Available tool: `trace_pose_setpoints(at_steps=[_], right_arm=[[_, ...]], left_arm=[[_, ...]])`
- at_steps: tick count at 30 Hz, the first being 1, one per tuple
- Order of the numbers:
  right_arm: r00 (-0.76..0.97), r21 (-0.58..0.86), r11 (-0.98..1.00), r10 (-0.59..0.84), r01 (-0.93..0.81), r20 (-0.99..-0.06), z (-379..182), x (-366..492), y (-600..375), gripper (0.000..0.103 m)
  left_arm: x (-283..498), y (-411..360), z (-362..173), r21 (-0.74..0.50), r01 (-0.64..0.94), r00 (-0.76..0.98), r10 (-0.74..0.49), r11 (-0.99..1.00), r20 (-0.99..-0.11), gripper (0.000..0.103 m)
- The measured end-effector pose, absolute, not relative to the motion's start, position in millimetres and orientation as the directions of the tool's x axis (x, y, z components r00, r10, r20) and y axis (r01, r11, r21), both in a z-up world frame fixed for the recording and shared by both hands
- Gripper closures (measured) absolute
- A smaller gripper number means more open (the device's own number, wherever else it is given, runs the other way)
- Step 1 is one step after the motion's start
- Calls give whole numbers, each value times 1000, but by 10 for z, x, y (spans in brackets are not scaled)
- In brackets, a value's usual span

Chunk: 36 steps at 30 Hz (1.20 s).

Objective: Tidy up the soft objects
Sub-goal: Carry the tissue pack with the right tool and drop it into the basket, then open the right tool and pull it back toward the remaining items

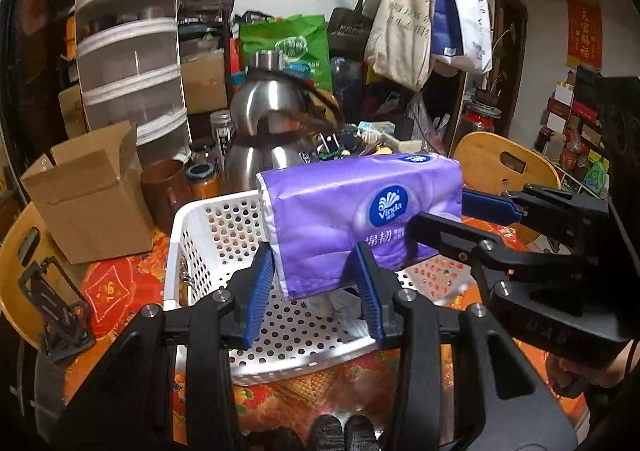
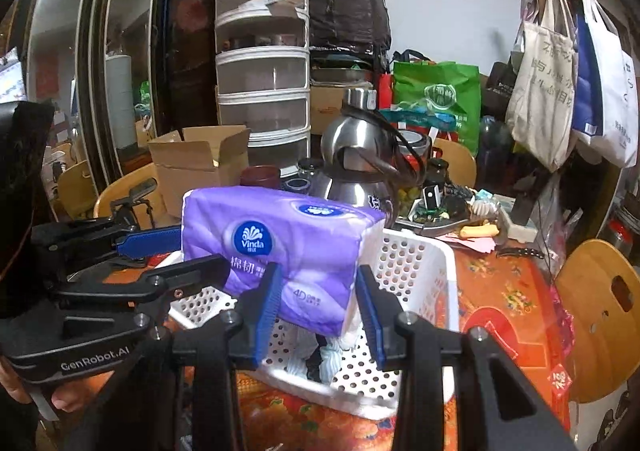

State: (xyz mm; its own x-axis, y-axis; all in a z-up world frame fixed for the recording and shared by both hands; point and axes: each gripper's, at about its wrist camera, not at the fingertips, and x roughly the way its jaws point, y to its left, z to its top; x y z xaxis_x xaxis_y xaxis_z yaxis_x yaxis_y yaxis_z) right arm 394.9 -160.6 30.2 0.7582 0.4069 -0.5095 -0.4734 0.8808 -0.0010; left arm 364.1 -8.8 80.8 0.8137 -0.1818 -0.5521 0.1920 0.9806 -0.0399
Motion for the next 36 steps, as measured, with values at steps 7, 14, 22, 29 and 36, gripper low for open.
trace_pose_setpoints(at_steps=[7,14,22,29,36], right_arm=[[744,20,884,405,-467,-531,159,4250,-1541,66],[751,-53,919,285,-391,-596,-84,4382,-1555,43],[703,16,918,315,-397,-638,-206,4384,-1662,38],[693,39,913,336,-406,-638,-249,4290,-1668,38],[703,66,920,340,-386,-625,-268,3968,-1839,38]], left_arm=[[4087,5,592,-55,176,785,-174,983,-595,64],[4339,172,380,-113,96,777,-145,989,-612,27],[4206,196,380,-65,91,804,-112,994,-585,15],[4085,182,299,-66,90,788,-112,994,-605,15],[3803,243,196,-51,55,773,-75,997,-630,15]])
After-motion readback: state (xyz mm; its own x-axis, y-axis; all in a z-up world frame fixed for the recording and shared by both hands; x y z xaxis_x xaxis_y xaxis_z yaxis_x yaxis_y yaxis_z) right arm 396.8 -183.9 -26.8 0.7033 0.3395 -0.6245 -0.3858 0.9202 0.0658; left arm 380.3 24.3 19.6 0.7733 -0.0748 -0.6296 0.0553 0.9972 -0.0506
